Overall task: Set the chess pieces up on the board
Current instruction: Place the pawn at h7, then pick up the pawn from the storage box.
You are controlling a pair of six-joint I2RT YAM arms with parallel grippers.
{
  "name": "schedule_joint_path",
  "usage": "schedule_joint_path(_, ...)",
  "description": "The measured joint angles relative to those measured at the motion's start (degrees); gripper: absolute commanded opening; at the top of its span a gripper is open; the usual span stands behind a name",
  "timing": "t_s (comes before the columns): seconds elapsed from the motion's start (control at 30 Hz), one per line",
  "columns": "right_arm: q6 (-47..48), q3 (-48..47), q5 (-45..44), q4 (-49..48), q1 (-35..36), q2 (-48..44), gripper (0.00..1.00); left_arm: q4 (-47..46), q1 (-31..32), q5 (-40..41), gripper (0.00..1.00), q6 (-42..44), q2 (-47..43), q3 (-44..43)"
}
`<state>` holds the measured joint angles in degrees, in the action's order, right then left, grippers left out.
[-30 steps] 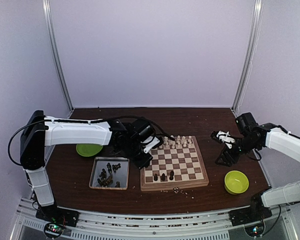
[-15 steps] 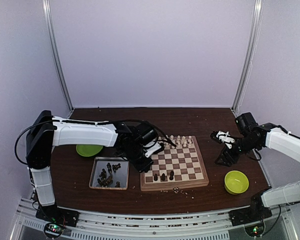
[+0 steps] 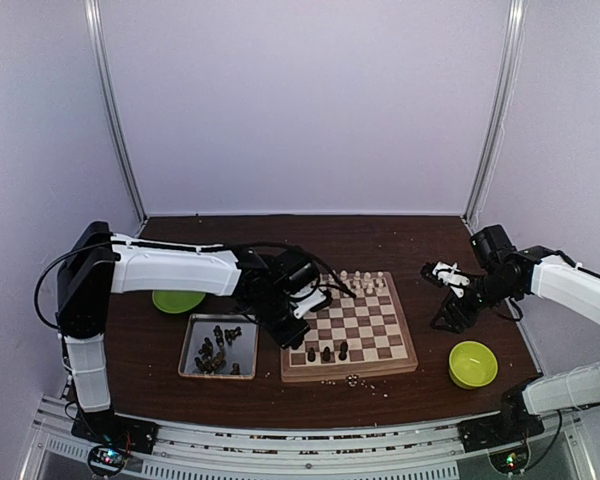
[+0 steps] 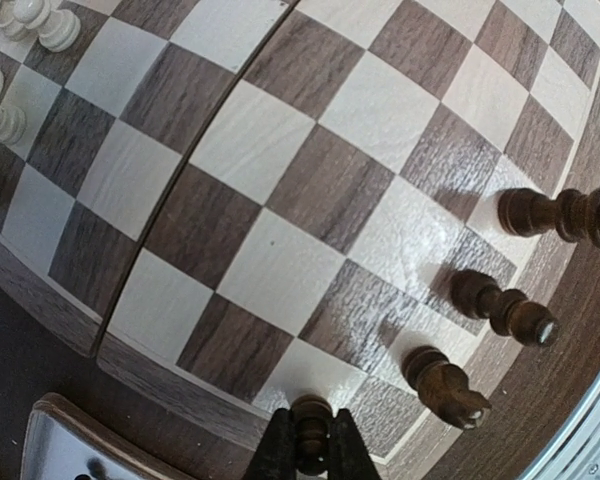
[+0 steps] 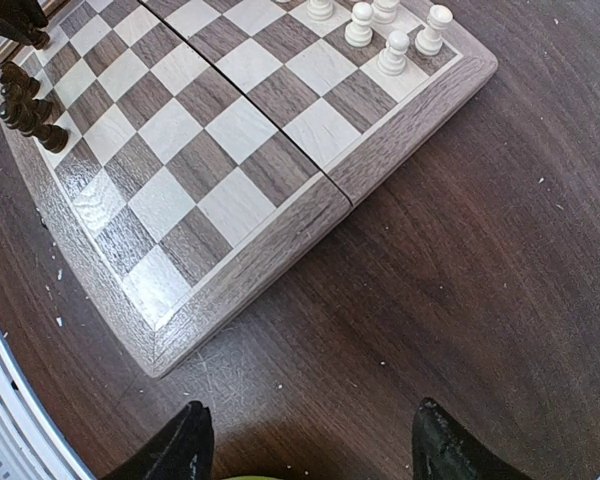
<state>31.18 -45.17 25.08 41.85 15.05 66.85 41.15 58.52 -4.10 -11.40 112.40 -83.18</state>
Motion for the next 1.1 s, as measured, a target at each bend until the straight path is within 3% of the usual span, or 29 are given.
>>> schedule_joint_path(0.77,0.07,0.00,0.00,0.02,0.07,0.00,0.68,-0.26,0.63,0.94,0.37,-0.04,1.01,-0.07)
schedule_joint_path(1.0,0.15,-0.02,0.00,0.26,0.09,0.00,0.68,-0.92,-0.76,5.27,0.40,-0.07,-11.65,5.33)
schedule_joint_path(1.1,0.17,-0.02,-0.02,0.37,0.09,0.00,0.68,-1.38,-4.46,6.82,0.34,-0.59,-19.10,9.09)
